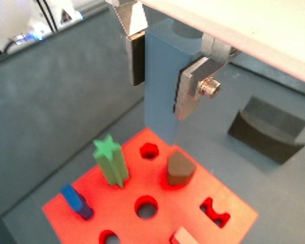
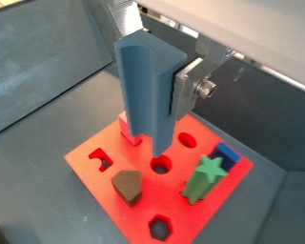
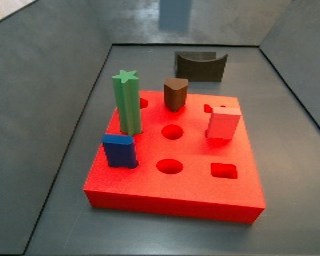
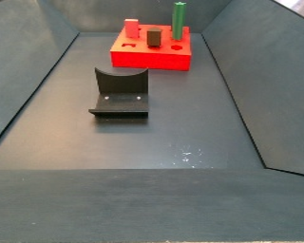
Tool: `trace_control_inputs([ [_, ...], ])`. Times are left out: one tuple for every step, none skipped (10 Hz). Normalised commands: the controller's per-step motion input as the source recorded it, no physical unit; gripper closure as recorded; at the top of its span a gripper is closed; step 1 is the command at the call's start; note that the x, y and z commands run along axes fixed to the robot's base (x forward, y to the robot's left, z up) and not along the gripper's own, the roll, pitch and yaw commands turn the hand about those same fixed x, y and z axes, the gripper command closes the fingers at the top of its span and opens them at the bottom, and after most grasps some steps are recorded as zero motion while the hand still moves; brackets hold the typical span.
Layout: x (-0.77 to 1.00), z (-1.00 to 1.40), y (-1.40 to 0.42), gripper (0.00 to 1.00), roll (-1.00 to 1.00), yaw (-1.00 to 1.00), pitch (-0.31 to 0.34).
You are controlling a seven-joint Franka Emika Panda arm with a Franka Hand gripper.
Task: Pick up the arch object. Move up. Place the arch object on the fixture. Regrasp the arch object. Rotate the arch object. Move to above the board. Insert the arch object.
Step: Insert the arch object.
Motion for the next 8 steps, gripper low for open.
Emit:
trace_control_inputs([
  [1.00,-0.44,0.00,1.00,0.00,0.00,0.000],
  [1.00,-0.43,0.00,1.00,0.00,0.00,0.000],
  [1.00,-0.45,0.00,1.00,-0.02,0.00,0.000],
  [1.00,-0.43,0.00,1.00,0.00,0.00,0.000],
  [1.00,-0.38,0.00,1.00,0.00,0.00,0.000],
  [1.00,-0.36,0.00,1.00,0.00,0.00,0.000],
  [1.00,-0.33,0.00,1.00,0.01,0.00,0.000],
  [1.00,-0.34,0.00,1.00,0.03,0.00,0.000],
])
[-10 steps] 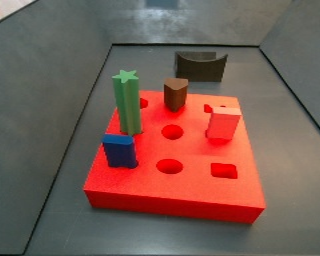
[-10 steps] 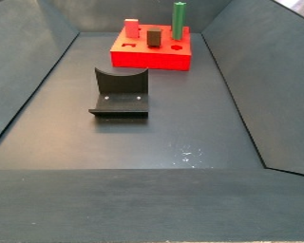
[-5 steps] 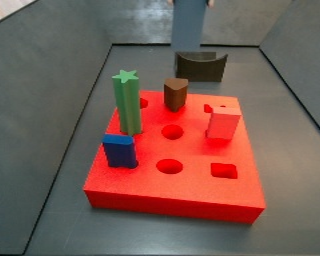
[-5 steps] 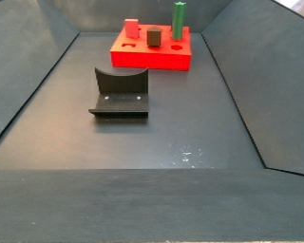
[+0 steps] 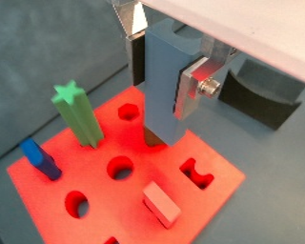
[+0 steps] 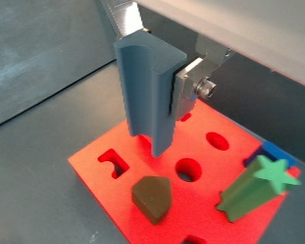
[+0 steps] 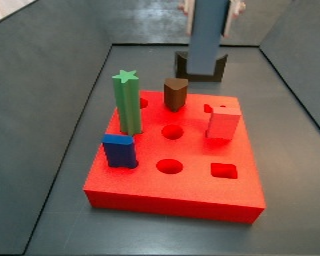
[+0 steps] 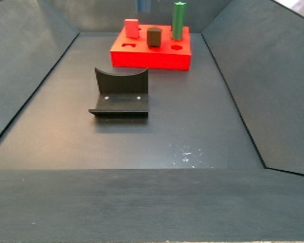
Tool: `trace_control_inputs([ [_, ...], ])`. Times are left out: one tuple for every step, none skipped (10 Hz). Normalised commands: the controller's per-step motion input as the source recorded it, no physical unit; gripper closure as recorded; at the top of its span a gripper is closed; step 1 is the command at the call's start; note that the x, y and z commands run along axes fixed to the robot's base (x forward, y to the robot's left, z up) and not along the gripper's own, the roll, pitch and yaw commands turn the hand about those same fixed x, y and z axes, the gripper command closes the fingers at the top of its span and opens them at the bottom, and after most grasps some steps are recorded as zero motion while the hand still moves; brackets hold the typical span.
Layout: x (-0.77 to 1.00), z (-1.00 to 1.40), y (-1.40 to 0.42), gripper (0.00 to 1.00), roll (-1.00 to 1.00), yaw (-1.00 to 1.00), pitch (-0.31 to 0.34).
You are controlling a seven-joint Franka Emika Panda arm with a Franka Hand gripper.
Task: Pick up the arch object. Move up. Place the arch object on the fixture. Regrasp the arch object. Rotate the arch object. Move to above the board. Insert the arch object.
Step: Insert the arch object.
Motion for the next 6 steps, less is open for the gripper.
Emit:
trace_control_inputs([
  [1.00,-0.35,0.00,1.00,0.12,0.00,0.013],
  [1.00,-0.28,0.00,1.00,0.30,0.02,0.053],
  [0.93,-0.12,0.00,1.00,0.41,0.05,0.056],
  [0.95,-0.14,0.00,1.00,0.41,0.04,0.060],
  [0.99,-0.18,-0.02,1.00,0.40,0.00,0.064],
  [0.94,-0.55,-0.09,1.00,0.33,0.00,0.060],
])
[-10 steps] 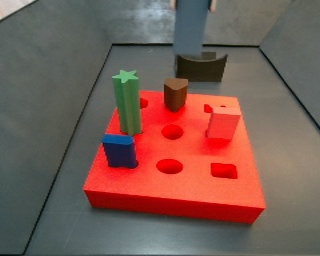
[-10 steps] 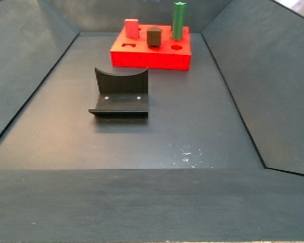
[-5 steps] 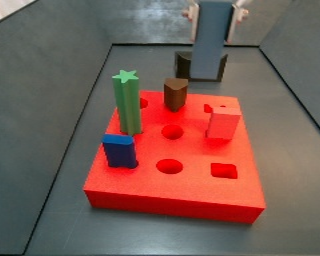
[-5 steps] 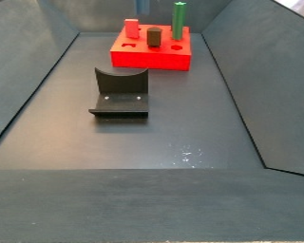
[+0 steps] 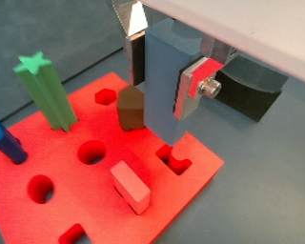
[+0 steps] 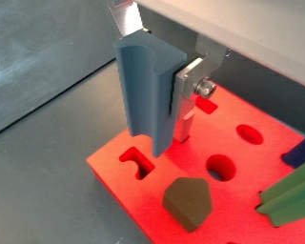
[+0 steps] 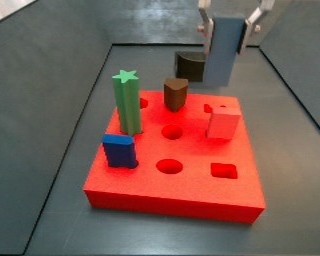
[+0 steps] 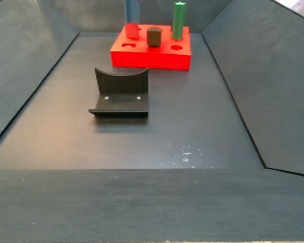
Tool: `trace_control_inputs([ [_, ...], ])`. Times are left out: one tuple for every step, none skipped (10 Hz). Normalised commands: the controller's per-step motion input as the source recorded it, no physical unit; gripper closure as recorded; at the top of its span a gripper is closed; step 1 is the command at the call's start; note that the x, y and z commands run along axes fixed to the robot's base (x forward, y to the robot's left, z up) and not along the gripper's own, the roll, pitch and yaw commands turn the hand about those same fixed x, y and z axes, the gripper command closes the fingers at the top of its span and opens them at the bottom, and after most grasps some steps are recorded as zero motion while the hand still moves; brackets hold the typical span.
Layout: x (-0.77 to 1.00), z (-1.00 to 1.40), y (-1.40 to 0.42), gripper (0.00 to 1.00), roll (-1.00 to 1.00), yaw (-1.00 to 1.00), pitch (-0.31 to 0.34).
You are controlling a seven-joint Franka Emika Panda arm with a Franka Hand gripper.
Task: Pick up the arch object. Move up. Place the arch object on the fixture. Regrasp the arch object. Rotate the arch object. Move to above the board. Insert the arch object.
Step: Insert the arch object.
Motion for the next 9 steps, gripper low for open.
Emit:
trace_control_inputs([
  [0.43,-0.77,0.00,1.00,0.13,0.00,-0.026],
  [0.17,-0.82,0.07,1.00,0.00,0.00,-0.149],
  [0.25,-0.62,0.05,1.00,0.00,0.00,-0.084],
  [0.39,-0.38,0.05,1.00,0.01,-0.01,0.000],
  [0.24,-0.25,0.11,1.00,0.00,-0.01,0.000],
  [0.01,-0.16,0.18,1.00,0.00,0.00,0.000],
  [-0.05,-0.03,0.20,1.00,0.00,0.00,0.000],
  [-0.21,0.00,0.16,1.00,0.00,0.00,-0.003],
  [-0.26,-0.01,0.05,1.00,-0.04,0.00,-0.027],
])
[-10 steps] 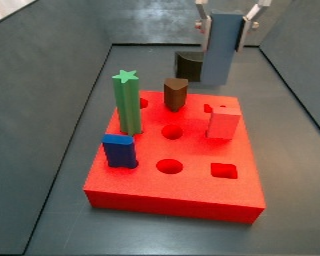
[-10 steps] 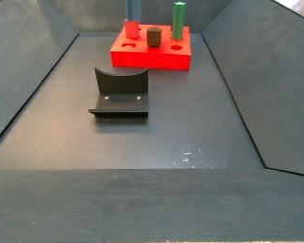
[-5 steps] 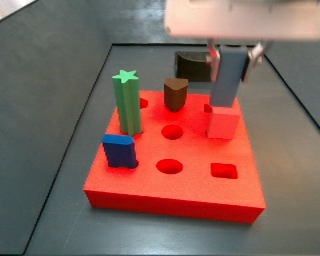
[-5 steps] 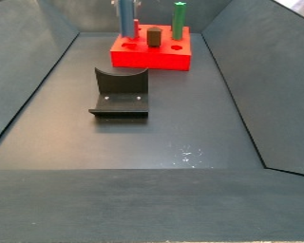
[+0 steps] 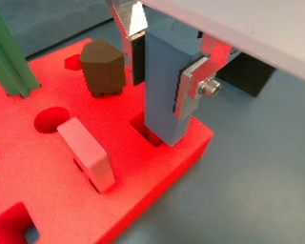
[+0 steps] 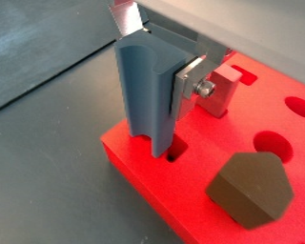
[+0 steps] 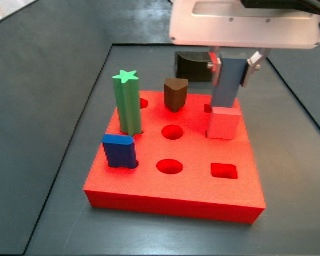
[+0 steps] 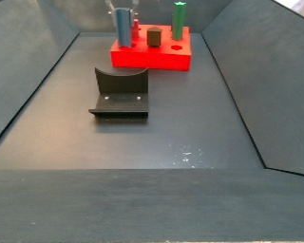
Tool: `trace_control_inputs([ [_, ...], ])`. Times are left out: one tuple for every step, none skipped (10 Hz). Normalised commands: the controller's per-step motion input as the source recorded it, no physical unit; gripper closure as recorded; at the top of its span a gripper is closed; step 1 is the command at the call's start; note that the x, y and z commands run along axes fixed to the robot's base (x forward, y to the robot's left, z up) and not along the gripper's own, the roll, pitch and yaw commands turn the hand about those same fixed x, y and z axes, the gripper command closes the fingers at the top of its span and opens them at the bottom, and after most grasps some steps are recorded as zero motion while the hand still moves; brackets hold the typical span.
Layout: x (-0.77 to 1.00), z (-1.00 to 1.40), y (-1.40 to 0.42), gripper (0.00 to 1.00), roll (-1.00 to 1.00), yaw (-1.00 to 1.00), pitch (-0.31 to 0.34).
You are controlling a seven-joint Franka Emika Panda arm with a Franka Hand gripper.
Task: Pick up the arch object. Move up. Place the arch object on the fixture. Regrasp the arch object. Rotate the arch object. Move to above the board. Insert the arch object.
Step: Insert the arch object.
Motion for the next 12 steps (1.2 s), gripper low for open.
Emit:
trace_control_inputs([
  [-0.21,-0.03,0.00,1.00,-0.06,0.00,-0.011],
  [-0.18,-0.03,-0.05,1.00,-0.09,0.00,-0.010],
  [0.00,-0.09,-0.19,1.00,-0.15,0.00,0.000],
  [0.04,-0.10,-0.25,1.00,-0.14,-0.03,0.000],
  [0.08,-0.14,-0.23,1.00,-0.12,0.00,0.000],
  [0.26,-0.31,-0.01,1.00,-0.05,0.00,0.006],
  [0.18,-0.40,0.03,1.00,0.02,0.00,0.013],
  [0.14,-0.68,0.00,1.00,0.09,0.00,0.000],
  [0.09,-0.74,0.00,1.00,0.10,-0.05,0.000],
  [0.01,-0.45,0.00,1.00,0.00,-0.07,0.000],
  [0.01,-0.11,0.03,1.00,-0.12,-0.04,-0.037],
  [0.07,-0.01,0.00,1.00,-0.01,-0.03,0.000],
])
